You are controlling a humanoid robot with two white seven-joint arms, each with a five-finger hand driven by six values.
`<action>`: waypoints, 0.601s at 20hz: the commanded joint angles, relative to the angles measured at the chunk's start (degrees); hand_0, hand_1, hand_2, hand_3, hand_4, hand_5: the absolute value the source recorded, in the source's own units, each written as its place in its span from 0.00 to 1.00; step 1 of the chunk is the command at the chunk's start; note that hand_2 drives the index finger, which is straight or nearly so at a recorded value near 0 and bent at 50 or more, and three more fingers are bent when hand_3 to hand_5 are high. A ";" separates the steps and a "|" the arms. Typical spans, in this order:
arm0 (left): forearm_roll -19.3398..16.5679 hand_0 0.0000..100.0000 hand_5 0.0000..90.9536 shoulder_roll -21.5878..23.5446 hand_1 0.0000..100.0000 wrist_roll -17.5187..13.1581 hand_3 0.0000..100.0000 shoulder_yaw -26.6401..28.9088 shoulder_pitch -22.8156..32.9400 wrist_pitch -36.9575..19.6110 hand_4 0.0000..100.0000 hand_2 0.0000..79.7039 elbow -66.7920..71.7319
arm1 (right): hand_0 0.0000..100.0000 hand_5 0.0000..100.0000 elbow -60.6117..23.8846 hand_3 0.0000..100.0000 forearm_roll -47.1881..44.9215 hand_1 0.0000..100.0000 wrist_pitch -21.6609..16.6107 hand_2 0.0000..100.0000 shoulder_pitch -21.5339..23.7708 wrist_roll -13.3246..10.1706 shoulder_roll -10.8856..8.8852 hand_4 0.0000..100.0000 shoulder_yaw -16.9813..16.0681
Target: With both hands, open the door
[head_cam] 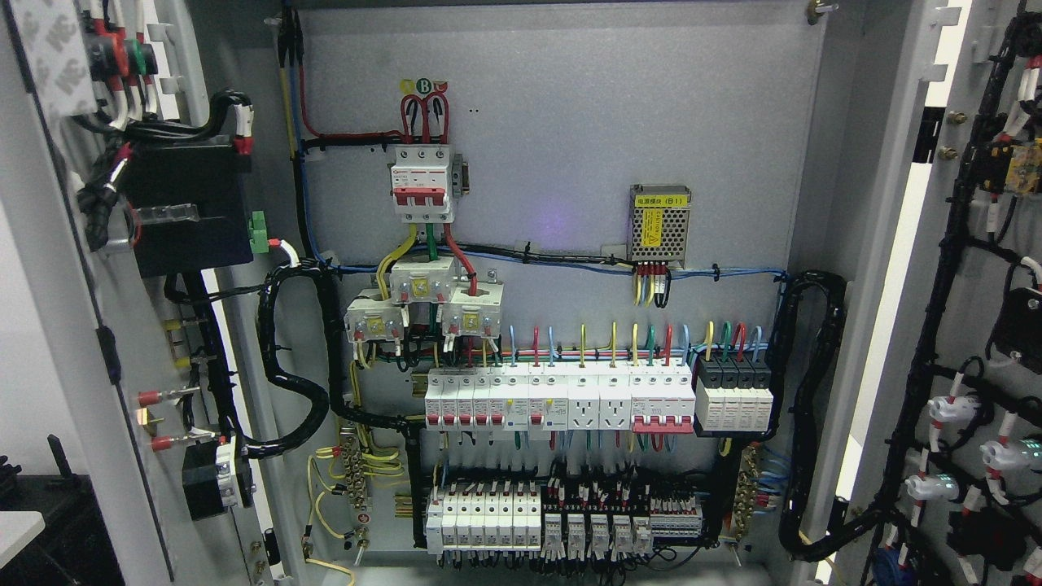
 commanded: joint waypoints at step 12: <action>0.00 0.00 0.00 0.00 0.00 0.01 0.00 -0.06 0.00 -0.05 0.03 0.00 0.01 | 0.00 0.00 0.27 0.00 5.76 0.00 -0.04 0.00 -0.84 -0.76 4.91 0.00 1.63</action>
